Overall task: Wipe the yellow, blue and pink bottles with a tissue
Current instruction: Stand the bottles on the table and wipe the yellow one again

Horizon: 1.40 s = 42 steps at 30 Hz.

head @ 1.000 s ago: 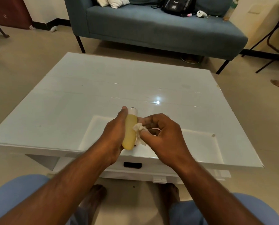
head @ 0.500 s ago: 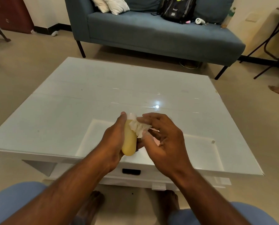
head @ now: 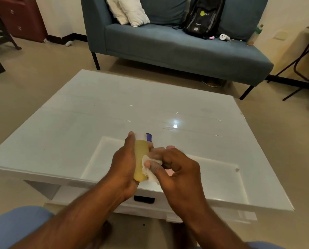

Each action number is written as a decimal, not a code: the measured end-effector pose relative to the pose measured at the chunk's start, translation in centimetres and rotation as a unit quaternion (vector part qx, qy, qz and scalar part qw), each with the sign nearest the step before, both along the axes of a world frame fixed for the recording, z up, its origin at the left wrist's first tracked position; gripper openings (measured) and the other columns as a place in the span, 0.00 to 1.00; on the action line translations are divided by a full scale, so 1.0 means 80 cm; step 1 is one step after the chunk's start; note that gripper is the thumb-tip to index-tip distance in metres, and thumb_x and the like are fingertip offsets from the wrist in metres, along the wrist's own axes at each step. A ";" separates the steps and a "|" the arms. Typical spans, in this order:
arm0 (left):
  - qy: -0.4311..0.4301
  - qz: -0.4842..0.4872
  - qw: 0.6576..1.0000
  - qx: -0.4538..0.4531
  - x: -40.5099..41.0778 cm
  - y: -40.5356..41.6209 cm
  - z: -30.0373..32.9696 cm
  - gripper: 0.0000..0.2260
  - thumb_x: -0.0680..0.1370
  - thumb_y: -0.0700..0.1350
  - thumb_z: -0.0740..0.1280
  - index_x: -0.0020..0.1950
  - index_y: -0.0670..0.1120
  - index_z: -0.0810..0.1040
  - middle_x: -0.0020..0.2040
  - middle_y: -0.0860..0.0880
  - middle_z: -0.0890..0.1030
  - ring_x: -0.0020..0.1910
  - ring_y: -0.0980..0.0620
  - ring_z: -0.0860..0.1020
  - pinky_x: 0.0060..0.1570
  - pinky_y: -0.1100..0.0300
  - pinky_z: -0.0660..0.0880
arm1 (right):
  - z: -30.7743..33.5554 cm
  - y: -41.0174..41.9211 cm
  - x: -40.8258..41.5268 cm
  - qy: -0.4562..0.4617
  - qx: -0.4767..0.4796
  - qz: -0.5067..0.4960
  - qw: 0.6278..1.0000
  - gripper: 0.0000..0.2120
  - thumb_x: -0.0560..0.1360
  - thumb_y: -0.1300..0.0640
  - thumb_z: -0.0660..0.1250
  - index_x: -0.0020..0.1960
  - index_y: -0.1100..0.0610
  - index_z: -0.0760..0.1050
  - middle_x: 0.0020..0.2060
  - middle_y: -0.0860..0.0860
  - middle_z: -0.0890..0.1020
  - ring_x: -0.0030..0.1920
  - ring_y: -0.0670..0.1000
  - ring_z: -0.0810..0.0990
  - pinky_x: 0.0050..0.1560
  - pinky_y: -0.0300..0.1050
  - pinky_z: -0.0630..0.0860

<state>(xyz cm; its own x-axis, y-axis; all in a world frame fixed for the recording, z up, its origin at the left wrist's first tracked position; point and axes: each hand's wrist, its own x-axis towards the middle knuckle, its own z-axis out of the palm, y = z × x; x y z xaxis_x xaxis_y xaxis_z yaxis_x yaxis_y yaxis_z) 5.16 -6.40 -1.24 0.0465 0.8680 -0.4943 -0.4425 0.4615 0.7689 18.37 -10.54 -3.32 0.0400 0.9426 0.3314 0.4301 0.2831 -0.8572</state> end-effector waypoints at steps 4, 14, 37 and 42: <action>-0.075 0.020 0.997 -0.028 -0.010 0.011 0.001 0.27 0.81 0.63 0.54 0.51 0.40 0.77 0.53 0.35 0.84 0.41 0.42 0.86 0.45 0.49 0.79 | -0.005 -0.019 -0.015 -0.074 0.021 0.099 0.992 0.03 0.77 0.56 0.76 0.51 0.51 0.87 0.46 0.41 0.85 0.51 0.40 0.83 0.57 0.30 0.75; -0.010 0.073 0.997 -0.019 0.009 -0.011 -0.002 0.23 0.82 0.60 0.56 0.46 0.44 0.82 0.41 0.43 0.87 0.41 0.43 0.84 0.51 0.46 0.80 | -0.006 -0.003 -0.009 -0.078 0.062 0.013 0.995 0.02 0.79 0.56 0.73 0.52 0.51 0.83 0.48 0.40 0.84 0.52 0.46 0.83 0.60 0.35 0.74; 0.104 -0.004 0.995 -0.011 0.008 -0.007 0.003 0.21 0.81 0.63 0.53 0.49 0.50 0.77 0.49 0.42 0.83 0.51 0.41 0.82 0.58 0.42 0.78 | -0.003 0.000 0.014 -0.092 0.069 0.035 0.993 0.15 0.79 0.62 0.72 0.65 0.53 0.82 0.56 0.46 0.81 0.54 0.44 0.82 0.50 0.31 0.81; 0.095 0.007 0.995 -0.011 0.003 -0.004 0.001 0.26 0.83 0.61 0.51 0.50 0.45 0.82 0.37 0.47 0.87 0.37 0.47 0.85 0.39 0.55 0.81 | -0.006 -0.007 0.005 -0.089 0.049 0.052 0.993 0.09 0.75 0.59 0.75 0.54 0.54 0.85 0.51 0.44 0.84 0.52 0.49 0.82 0.56 0.38 0.79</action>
